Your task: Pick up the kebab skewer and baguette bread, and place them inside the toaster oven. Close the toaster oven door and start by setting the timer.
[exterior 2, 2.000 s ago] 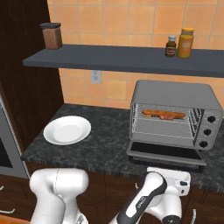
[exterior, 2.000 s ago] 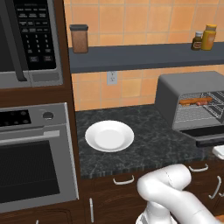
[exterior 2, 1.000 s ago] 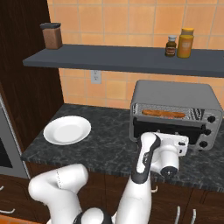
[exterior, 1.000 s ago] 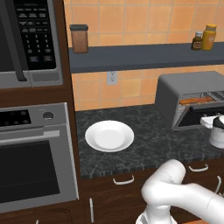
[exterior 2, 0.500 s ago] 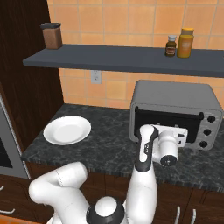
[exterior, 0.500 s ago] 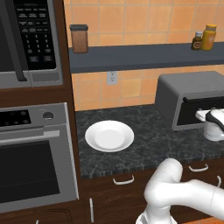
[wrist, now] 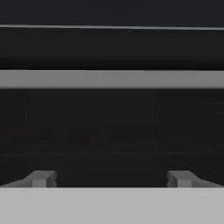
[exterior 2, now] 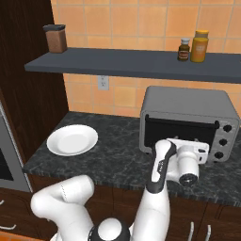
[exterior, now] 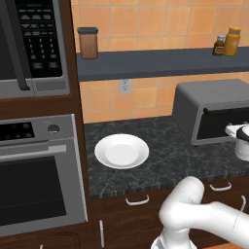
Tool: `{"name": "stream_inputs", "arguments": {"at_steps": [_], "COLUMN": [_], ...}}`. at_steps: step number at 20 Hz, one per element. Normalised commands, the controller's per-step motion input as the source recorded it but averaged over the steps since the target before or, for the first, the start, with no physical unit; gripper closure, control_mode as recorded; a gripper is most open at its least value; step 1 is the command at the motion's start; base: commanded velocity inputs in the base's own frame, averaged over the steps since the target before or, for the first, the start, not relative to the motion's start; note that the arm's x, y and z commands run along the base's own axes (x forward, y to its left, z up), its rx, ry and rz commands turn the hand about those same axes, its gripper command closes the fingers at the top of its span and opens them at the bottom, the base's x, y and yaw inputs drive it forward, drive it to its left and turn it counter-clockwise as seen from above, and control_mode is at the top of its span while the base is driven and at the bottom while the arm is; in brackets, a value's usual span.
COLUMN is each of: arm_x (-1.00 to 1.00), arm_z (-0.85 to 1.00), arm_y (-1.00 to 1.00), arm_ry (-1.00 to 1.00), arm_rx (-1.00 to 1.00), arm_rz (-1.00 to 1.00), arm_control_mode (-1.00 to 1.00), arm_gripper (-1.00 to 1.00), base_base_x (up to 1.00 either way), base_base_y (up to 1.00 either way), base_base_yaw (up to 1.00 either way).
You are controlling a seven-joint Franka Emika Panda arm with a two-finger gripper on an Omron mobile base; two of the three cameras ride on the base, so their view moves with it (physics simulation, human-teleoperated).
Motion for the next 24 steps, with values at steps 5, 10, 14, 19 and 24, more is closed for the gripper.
{"name": "stream_inputs", "arguments": {"at_steps": [5,10,14,19,24], "arm_x": [-0.31,-0.08,-0.04,0.00,0.02], "arm_z": [0.00,0.00,-0.02,-0.08,-0.04], "arm_y": [-0.23,-0.32,-0.32,-0.59,-0.52], "arm_ry": [0.00,0.00,0.00,0.00,0.00], "arm_rx": [0.00,0.00,0.00,0.00,0.00], "arm_rz": [-0.01,0.00,0.00,-0.02,-0.06], "arm_control_mode": [-1.00,-1.00,-1.00,-1.00,-1.00], "arm_gripper": [-1.00,-1.00,-1.00,-1.00,-1.00], "base_base_x": [0.00,0.00,0.00,0.00,0.00], "base_base_y": [0.00,0.00,0.00,0.00,0.00], "base_base_yaw": [0.00,0.00,0.00,0.00,0.00]}}
